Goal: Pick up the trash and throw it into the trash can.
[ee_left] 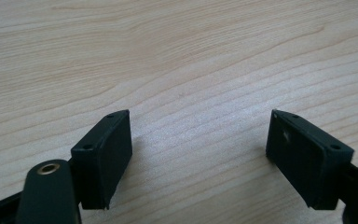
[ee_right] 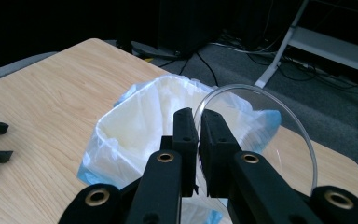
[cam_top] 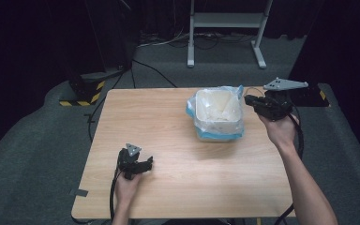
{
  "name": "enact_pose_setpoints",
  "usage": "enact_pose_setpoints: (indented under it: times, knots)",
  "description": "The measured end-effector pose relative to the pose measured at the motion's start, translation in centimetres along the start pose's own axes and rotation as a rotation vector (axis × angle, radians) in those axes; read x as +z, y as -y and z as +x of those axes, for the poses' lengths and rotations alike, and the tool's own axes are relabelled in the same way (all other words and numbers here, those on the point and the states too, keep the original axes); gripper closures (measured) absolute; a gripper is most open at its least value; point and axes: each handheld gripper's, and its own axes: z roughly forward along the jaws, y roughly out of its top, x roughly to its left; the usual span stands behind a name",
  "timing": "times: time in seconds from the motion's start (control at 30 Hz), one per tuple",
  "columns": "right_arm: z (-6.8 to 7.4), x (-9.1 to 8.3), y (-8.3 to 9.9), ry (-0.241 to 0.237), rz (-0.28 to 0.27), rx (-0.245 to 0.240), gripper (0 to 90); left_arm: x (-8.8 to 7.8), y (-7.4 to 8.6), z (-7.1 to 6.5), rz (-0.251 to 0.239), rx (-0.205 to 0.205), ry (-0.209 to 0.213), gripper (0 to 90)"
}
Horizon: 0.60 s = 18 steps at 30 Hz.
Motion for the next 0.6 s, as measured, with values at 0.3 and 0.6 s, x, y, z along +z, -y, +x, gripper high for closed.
enact_pose_setpoints:
  times: [0.3,0.6]
  knots:
    - [0.9,1.4,-0.7,-0.022,0.001,-0.018,85.2,0.0,0.0,0.0,0.0,0.0,0.0,22.3]
    - [1.5,3.1,-0.9,-0.035,0.016,-0.025,84.9,0.0,0.0,0.0,0.0,0.0,0.0,22.3]
